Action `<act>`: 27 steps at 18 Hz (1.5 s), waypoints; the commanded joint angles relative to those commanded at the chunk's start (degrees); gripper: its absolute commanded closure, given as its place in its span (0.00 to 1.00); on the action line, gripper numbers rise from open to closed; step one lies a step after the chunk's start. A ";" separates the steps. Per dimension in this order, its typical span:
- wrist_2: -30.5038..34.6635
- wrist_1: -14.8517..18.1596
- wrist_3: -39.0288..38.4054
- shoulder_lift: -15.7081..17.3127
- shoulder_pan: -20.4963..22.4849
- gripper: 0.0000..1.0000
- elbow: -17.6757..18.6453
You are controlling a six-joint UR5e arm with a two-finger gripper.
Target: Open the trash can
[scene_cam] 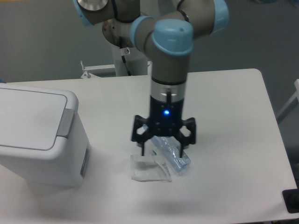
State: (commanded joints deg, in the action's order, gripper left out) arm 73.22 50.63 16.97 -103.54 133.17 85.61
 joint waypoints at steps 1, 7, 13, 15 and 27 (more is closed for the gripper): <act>-0.61 0.00 -0.79 0.70 -0.62 0.00 0.17; -5.63 0.00 -4.75 3.34 -2.03 0.00 0.61; -5.54 0.00 -5.28 6.07 -4.22 0.00 5.62; -5.45 -0.09 -5.11 6.07 -4.76 0.00 6.32; -5.19 -0.09 -4.76 5.98 -5.02 0.00 7.91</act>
State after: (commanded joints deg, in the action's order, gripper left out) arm 68.03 50.54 12.22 -97.56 128.14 93.52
